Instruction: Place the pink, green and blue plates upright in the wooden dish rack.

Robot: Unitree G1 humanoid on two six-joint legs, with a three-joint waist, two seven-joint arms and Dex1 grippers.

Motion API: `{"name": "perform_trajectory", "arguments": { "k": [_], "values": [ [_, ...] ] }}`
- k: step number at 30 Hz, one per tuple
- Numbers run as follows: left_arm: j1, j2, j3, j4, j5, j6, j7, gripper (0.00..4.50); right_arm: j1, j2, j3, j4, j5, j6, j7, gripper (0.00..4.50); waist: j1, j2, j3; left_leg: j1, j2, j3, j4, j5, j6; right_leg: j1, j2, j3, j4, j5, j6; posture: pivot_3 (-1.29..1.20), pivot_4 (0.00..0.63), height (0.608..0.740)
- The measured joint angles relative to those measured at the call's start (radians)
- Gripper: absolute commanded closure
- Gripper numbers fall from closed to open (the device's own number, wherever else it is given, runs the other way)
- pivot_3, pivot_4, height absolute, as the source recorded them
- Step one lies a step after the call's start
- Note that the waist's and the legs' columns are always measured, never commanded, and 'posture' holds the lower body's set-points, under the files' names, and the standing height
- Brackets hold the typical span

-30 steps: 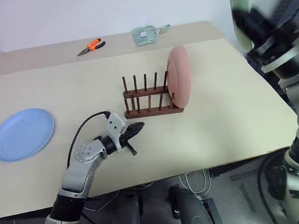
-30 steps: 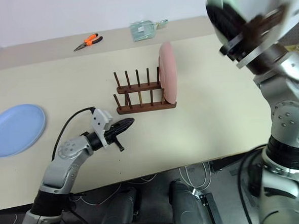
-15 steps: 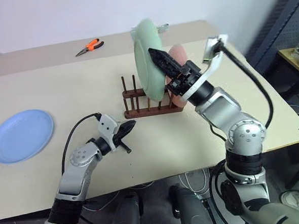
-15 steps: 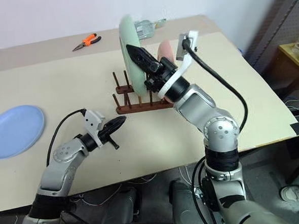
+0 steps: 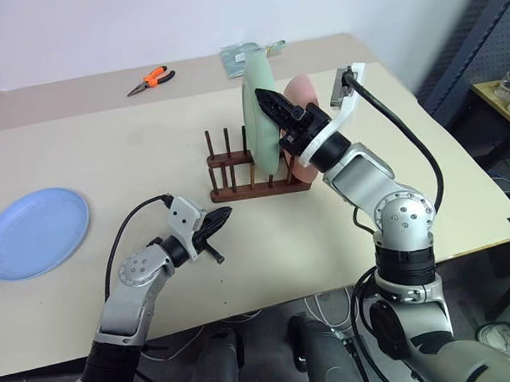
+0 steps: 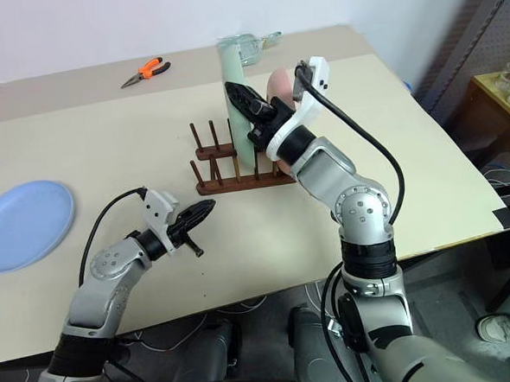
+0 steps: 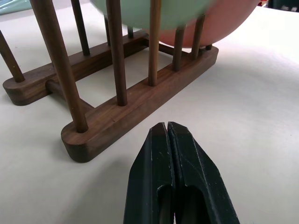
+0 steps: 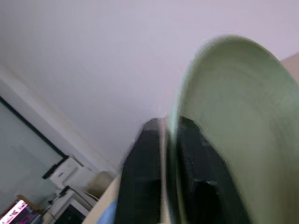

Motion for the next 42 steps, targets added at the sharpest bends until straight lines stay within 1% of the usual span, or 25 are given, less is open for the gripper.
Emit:
{"name": "perform_trajectory", "arguments": {
  "k": [1,3,4,7,9,10,11,12,13,14,15,17,19,21,24,27,30,32,34,37,38,40,42],
  "values": [
    [0.0,0.0,0.0,0.0,-0.004,0.008,-0.002,4.24,-0.009,-0.014,0.006,0.0,-0.028,-0.001,0.013,2.02,0.0,0.0,0.0,0.0,0.0,0.0,0.0,0.0,0.0,0.0,0.0,0.0,0.0,0.0,0.0,0.0,0.15,0.739],
    [0.0,0.0,0.0,-0.003,-0.017,0.029,-0.009,3.62,-0.028,-0.055,0.029,-0.003,-0.102,-0.004,0.05,2.01,0.0,0.0,0.0,0.0,0.0,0.0,0.0,0.0,0.0,0.0,0.0,0.0,0.0,0.0,0.0,0.0,0.15,0.739],
    [0.001,0.0,0.001,-0.004,-0.024,0.035,-0.011,3.21,-0.034,-0.069,0.035,-0.008,-0.133,-0.006,0.064,2.01,0.0,0.0,0.0,0.0,0.0,0.0,0.0,0.0,0.0,0.0,0.0,0.0,0.0,0.0,0.0,0.0,0.15,0.739],
    [0.003,0.002,0.006,-0.023,-0.035,0.052,-0.015,1.66,-0.059,-0.161,0.101,-0.014,-0.289,-0.033,0.132,2.01,0.0,0.0,0.0,0.0,0.0,0.0,0.0,0.0,0.0,0.0,0.0,0.0,0.0,0.0,0.0,0.0,0.15,0.739],
    [0.003,-0.003,0.041,-0.028,-0.053,0.056,0.009,0.58,-0.074,-0.23,0.141,-0.013,-0.413,-0.08,0.191,2.01,0.0,0.0,0.0,0.0,0.0,0.0,0.0,0.0,0.0,0.0,0.0,0.0,0.0,0.0,0.0,0.0,0.15,0.739],
    [0.002,-0.008,0.082,-0.028,-0.062,0.057,0.042,0.03,-0.085,-0.27,0.153,-0.013,-0.468,-0.114,0.233,1.74,0.001,0.0,0.0,0.0,0.0,0.0,0.0,0.0,0.0,0.0,0.0,0.0,0.0,0.0,0.0,0.0,0.15,0.739],
    [-0.001,-0.02,0.131,-0.027,-0.074,0.057,0.082,0.0,-0.095,-0.309,0.16,-0.014,-0.507,-0.144,0.28,1.45,0.0,0.0,0.0,0.0,0.0,0.0,0.0,0.0,0.0,-0.001,0.0,0.0,0.0,0.0,0.0,0.0,0.15,0.739],
    [-0.009,-0.031,0.197,-0.024,-0.085,0.056,0.135,0.0,-0.104,-0.343,0.159,-0.021,-0.537,-0.175,0.331,1.15,-0.001,-0.001,0.0,0.0,0.0,0.0,0.0,0.0,0.0,-0.001,0.0,-0.001,0.0,0.0,0.0,0.0,0.15,0.739],
    [-0.028,-0.05,0.26,-0.015,-0.096,0.053,0.199,0.0,-0.109,-0.367,0.159,-0.037,-0.552,-0.199,0.385,0.72,-0.001,-0.001,0.0,0.0,0.0,0.0,0.0,0.0,0.0,-0.001,0.001,-0.001,0.0,0.0,0.001,0.0,0.15,0.739],
    [-0.063,-0.075,0.339,0.005,-0.101,0.047,0.289,0.0,-0.111,-0.383,0.164,-0.067,-0.562,-0.223,0.448,0.18,0.0,-0.001,0.0,0.0,0.001,-0.001,0.0,0.0,0.0,0.0,0.001,-0.001,0.0,0.001,0.002,0.0,0.15,0.739],
    [-0.088,-0.085,0.396,0.017,-0.1,0.043,0.358,0.0,-0.112,-0.389,0.174,-0.094,-0.568,-0.239,0.491,0.04,-0.001,-0.001,0.0,0.0,0.0,-0.001,0.0,0.0,0.0,0.0,0.002,-0.002,0.0,0.002,0.004,0.0,0.15,0.739],
    [-0.142,-0.095,0.513,0.046,-0.054,0.043,0.569,0.0,-0.111,-0.421,0.234,-0.156,-0.609,-0.272,0.592,0.04,-0.001,-0.001,0.0,0.001,0.0,-0.002,0.0,0.0,0.0,0.0,0.003,-0.002,0.0,0.002,0.005,0.0,0.15,0.739],
    [-0.162,-0.08,0.61,0.074,0.006,0.056,0.738,0.0,-0.097,-0.436,0.286,-0.186,-0.655,-0.301,0.66,0.04,-0.002,-0.002,0.0,0.001,0.0,-0.002,0.0,0.0,0.0,0.0,0.003,-0.002,0.0,0.002,0.005,0.0,0.15,0.739],
    [-0.164,-0.076,0.705,0.092,0.043,0.1,0.89,0.0,-0.071,-0.431,0.322,-0.186,-0.687,-0.316,0.699,0.04,0.001,-0.002,0.0,0.001,0.0,-0.002,0.0,0.0,0.0,0.0,0.002,-0.002,0.0,0.003,0.005,0.0,0.15,0.739],
    [-0.17,-0.11,0.848,0.089,0.028,0.2,1.065,0.0,-0.05,-0.387,0.349,-0.176,-0.722,-0.331,0.728,0.04,0.005,-0.003,0.0,0.0,0.0,-0.003,0.0,0.0,0.0,0.0,0.0,-0.002,0.0,0.003,0.005,0.0,0.15,0.739],
    [-0.17,-0.161,0.938,0.062,-0.042,0.289,1.14,0.0,-0.048,-0.35,0.362,-0.151,-0.744,-0.345,0.748,0.04,0.012,-0.006,-0.001,0.0,-0.001,-0.004,0.001,0.001,-0.002,0.002,-0.002,-0.004,-0.001,0.003,0.005,0.0,0.15,0.739],
    [-0.182,-0.224,0.993,0.04,-0.154,0.386,1.185,0.8,-0.045,-0.32,0.363,-0.139,-0.762,-0.354,0.76,0.0,0.015,-0.008,-0.002,0.0,-0.002,-0.005,0.001,0.001,-0.003,0.002,-0.003,-0.004,-0.001,0.003,0.004,0.0,0.15,0.739],
    [-0.194,-0.234,1.022,0.021,-0.203,0.412,1.202,1.76,-0.041,-0.31,0.363,-0.133,-0.774,-0.362,0.767,0.0,0.013,-0.008,-0.002,0.001,-0.003,-0.004,0.001,0.001,-0.003,0.002,-0.003,-0.004,-0.001,0.003,0.004,0.0,0.15,0.739],
    [-0.196,-0.233,1.027,0.018,-0.239,0.426,1.199,2.72,-0.04,-0.301,0.363,-0.125,-0.786,-0.364,0.77,0.0,0.01,-0.008,-0.002,0.001,-0.004,-0.005,0.001,0.001,-0.003,0.002,-0.002,-0.004,0.0,0.003,0.004,0.0,0.15,0.739],
    [-0.197,-0.232,1.019,0.019,-0.28,0.44,1.18,4.32,-0.04,-0.294,0.36,-0.118,-0.793,-0.359,0.771,0.0,0.008,-0.008,-0.002,0.001,-0.005,-0.004,0.001,0.001,-0.003,0.002,-0.002,-0.004,0.0,0.002,0.004,0.0,0.15,0.739],
    [-0.198,-0.226,1.017,0.015,-0.289,0.436,1.171,4.47,-0.04,-0.294,0.36,-0.115,-0.794,-0.354,0.773,0.0,0.007,-0.008,-0.002,0.001,-0.005,-0.005,0.001,0.002,-0.003,0.002,-0.002,-0.004,0.0,0.002,0.004,0.0,0.15,0.739],
    [-0.196,-0.196,0.973,0.011,-0.274,0.413,1.137,4.47,-0.04,-0.295,0.36,-0.112,-0.807,-0.348,0.778,0.0,0.009,-0.008,-0.002,0.001,-0.005,-0.005,0.0,0.002,-0.004,0.002,-0.002,-0.004,0.0,0.002,0.003,0.0,0.15,0.739],
    [-0.198,-0.179,0.905,0.003,-0.25,0.37,1.086,4.47,-0.046,-0.294,0.37,-0.107,-0.845,-0.363,0.783,0.0,0.01,-0.008,-0.002,0.001,-0.006,-0.005,0.0,0.002,-0.005,0.003,-0.002,-0.004,-0.001,0.001,0.001,0.0,0.15,0.739]
  ]
}}
